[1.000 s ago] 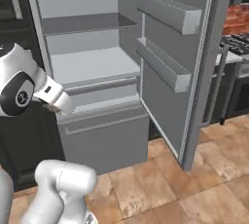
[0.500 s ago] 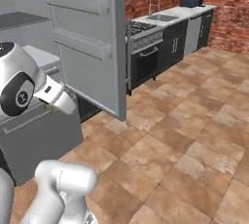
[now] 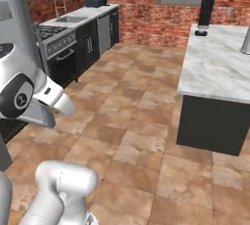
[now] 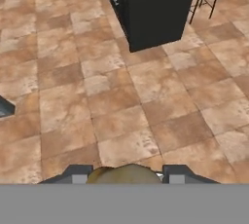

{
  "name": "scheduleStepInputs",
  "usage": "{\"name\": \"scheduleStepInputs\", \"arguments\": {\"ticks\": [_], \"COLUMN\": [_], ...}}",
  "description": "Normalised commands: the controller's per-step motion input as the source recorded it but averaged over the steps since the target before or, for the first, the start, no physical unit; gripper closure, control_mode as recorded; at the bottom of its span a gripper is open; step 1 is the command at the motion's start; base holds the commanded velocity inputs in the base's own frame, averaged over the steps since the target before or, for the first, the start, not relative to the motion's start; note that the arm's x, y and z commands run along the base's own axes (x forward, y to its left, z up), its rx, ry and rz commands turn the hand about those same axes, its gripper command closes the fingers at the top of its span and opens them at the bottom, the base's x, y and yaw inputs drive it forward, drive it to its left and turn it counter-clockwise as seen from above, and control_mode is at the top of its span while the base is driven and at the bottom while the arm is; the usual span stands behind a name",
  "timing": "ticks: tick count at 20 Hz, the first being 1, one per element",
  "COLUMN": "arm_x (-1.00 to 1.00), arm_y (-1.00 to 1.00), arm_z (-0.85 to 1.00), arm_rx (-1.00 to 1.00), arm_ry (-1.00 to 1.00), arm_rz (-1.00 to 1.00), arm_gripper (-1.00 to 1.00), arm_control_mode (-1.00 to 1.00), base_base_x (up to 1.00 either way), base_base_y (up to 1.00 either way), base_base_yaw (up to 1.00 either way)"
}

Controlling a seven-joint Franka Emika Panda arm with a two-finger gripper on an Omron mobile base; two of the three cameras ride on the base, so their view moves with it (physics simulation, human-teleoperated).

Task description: Grab the lime and garlic from the fridge, place them in the blender, close the lid, and turn on the blender to create a marinade.

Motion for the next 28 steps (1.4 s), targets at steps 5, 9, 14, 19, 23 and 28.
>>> {"name": "scheduleStepInputs", "arguments": {"ticks": [5,9,14,19,23,28], "arm_x": [0.00,0.00,0.00,0.00,0.00,0.00], "arm_y": [0.00,0.00,0.00,0.00,0.00,0.00], "arm_z": [0.00,0.00,0.00,0.00,0.00,0.00], "arm_rx": [0.00,0.00,0.00,0.00,0.00,0.00], "arm_ry": [0.00,0.00,0.00,0.00,0.00,0.00], "arm_rz": [0.00,0.00,0.00,0.00,0.00,0.00], "arm_gripper": [1.00,1.00,1.00,1.00,1.00,1.00], "arm_control_mode": [1.00,1.00,1.00,1.00,1.00,1.00], "base_base_x": [1.00,1.00,1.00,1.00,1.00,1.00], "base_base_y": [-0.35,-0.02,0.01,0.04,0.33,0.71], "base_base_yaw": [-0.28,-0.14,-0.18,-0.24,-0.28,-0.36]}}
